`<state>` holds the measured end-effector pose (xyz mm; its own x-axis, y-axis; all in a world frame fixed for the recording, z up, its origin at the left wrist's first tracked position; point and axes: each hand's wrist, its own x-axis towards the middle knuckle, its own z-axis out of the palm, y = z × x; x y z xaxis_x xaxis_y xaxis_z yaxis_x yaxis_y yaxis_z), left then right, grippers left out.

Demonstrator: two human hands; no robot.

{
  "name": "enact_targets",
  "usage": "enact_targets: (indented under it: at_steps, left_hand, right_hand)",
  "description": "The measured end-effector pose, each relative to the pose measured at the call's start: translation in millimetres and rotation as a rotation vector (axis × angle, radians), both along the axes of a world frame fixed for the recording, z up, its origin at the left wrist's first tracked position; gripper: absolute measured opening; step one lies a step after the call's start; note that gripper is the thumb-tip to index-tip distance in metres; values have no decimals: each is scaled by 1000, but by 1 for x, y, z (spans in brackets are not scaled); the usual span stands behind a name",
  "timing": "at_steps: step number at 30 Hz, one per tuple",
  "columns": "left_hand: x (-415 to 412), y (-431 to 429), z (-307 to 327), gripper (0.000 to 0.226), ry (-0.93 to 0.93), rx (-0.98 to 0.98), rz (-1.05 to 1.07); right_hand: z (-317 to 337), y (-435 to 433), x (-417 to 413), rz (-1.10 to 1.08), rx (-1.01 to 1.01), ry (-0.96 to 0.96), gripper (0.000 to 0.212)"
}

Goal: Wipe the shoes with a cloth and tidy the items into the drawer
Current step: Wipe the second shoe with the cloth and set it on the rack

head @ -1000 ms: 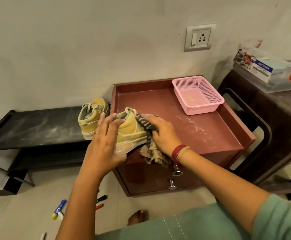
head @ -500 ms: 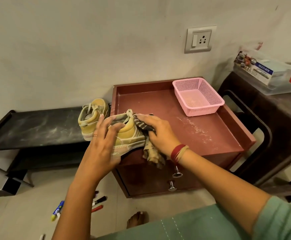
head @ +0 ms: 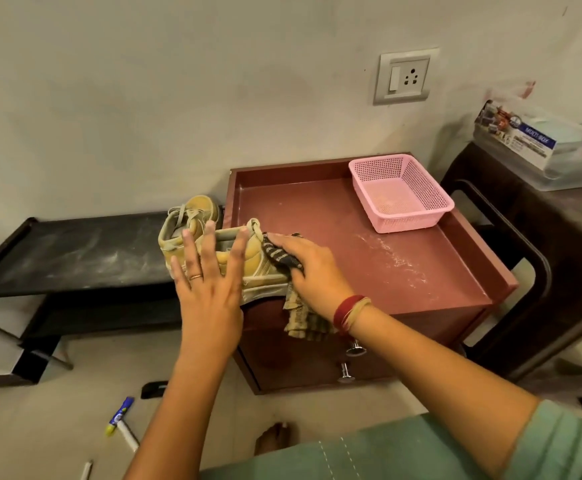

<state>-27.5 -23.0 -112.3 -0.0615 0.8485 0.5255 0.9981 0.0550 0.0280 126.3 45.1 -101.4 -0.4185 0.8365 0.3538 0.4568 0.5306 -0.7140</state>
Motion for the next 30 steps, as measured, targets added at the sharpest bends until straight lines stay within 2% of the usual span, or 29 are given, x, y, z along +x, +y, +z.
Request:
enact_targets:
  at_steps: [2, 4, 6, 8, 10, 13, 17, 18, 20, 23, 25, 27, 30]
  left_hand:
    - [-7, 2, -1, 109, 1, 5, -40]
    - [-12, 2, 0, 106, -20, -6, -94]
    - [-14, 3, 3, 104, -40, -26, -130]
    - [-15, 4, 5, 101, -66, -35, -164]
    - [-13, 4, 5, 100, -79, -50, -207]
    - [-13, 2, 3, 100, -91, -64, -252]
    - [-16, -1, 0, 102, -140, -87, -262]
    - [-16, -1, 1, 102, -146, -84, -262]
    - [-14, 1, 2, 103, -143, -76, -258]
    - [-12, 1, 2, 103, -138, -70, -246]
    - [-12, 0, 2, 103, -125, -78, -242]
    - [-13, 0, 2, 103, -114, -90, -238]
    - [-14, 0, 3, 102, -120, -87, -241]
  right_hand:
    - [-6, 12, 14, -65, 6, -194, 64]
    - [-9, 22, 25, -169, -110, -221, 60]
    - [-2, 20, 23, -204, -178, -28, 56]
    - [15, 9, 12, -121, -142, 187, 57]
    - [25, 1, 5, -7, -56, 271, 60]
    - [17, 2, 3, 48, 98, -29, 65]
    - [1, 23, 20, -100, -48, -373, 64]
    - [1, 28, 24, -158, -108, -371, 61]
    - [7, 30, 26, -248, -138, -214, 56]
    - [25, 11, 11, -86, -80, 13, 61]
    - [24, -2, 4, 21, -29, -41, 63]
    - [16, -1, 8, 7, 18, -156, 64]
    - [12, 12, 21, -66, -72, -300, 59]
